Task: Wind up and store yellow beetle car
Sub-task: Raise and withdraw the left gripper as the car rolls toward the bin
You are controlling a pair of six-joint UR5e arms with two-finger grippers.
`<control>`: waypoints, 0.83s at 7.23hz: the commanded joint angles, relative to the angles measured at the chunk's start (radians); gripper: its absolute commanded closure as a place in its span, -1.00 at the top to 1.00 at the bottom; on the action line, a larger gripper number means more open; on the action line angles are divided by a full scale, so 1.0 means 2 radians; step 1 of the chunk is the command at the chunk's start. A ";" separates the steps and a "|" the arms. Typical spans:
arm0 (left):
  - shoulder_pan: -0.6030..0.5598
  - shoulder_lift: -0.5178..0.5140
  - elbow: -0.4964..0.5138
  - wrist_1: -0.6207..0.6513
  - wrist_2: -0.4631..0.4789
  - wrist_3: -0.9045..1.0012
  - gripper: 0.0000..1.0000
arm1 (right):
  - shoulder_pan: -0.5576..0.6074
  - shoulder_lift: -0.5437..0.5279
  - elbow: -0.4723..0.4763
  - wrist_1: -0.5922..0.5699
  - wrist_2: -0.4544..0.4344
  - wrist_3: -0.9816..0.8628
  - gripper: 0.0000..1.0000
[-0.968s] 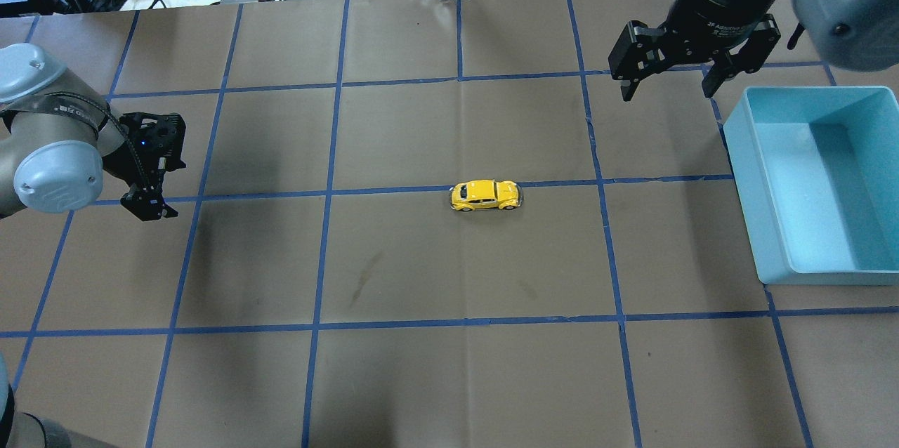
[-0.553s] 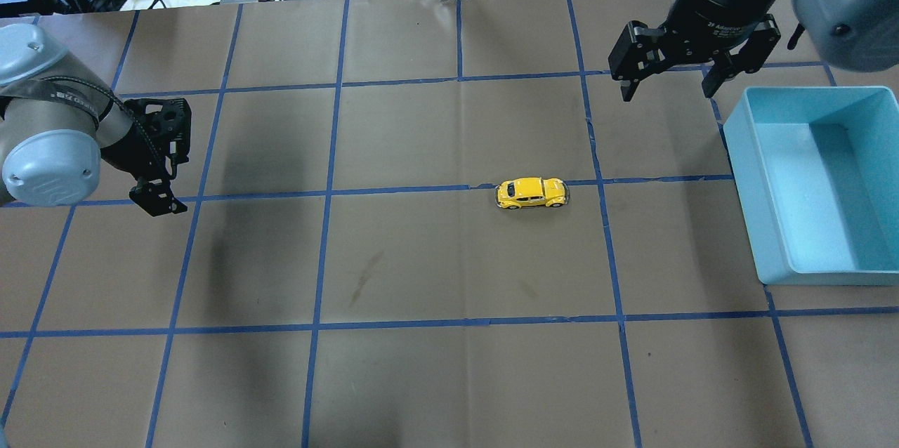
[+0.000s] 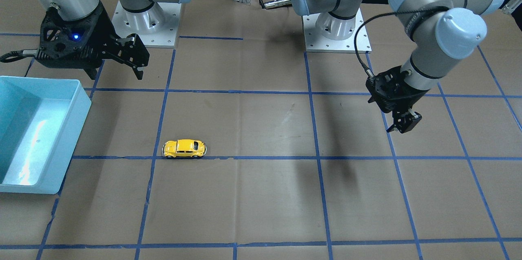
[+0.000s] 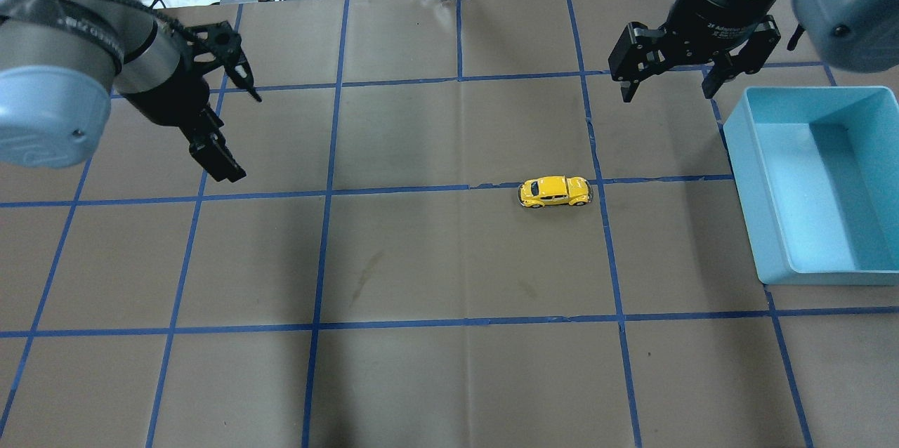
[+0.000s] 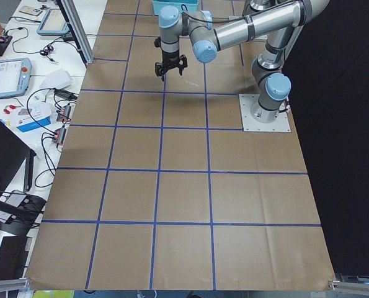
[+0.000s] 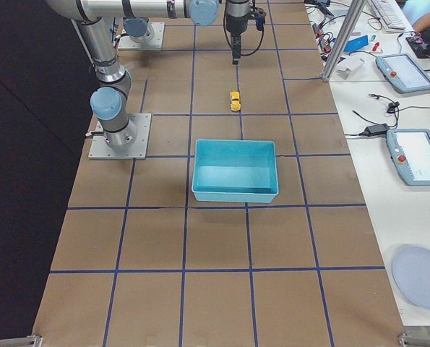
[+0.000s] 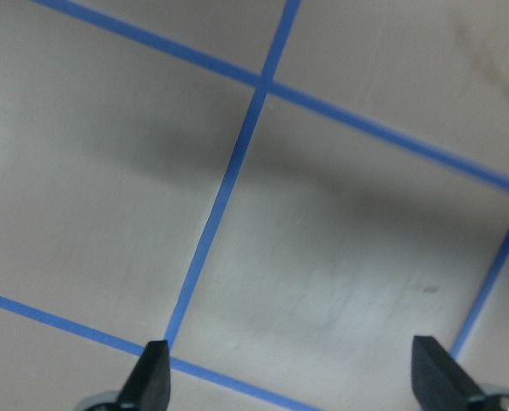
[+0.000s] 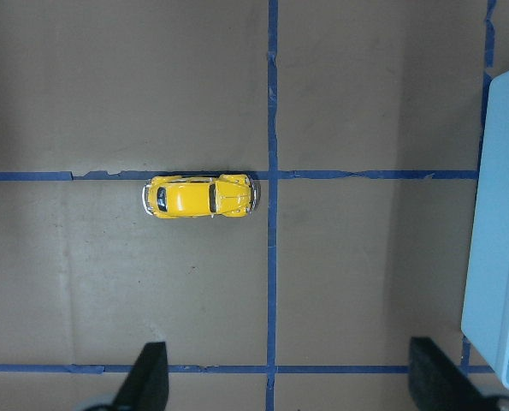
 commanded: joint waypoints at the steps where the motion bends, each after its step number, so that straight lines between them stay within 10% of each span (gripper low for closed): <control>1: -0.032 -0.007 0.109 -0.116 0.001 -0.101 1.00 | 0.000 0.000 0.000 0.000 0.000 0.000 1.00; 6: -0.046 -0.025 0.164 -0.111 0.037 -0.528 1.00 | 0.003 0.020 0.013 -0.010 0.000 -0.270 1.00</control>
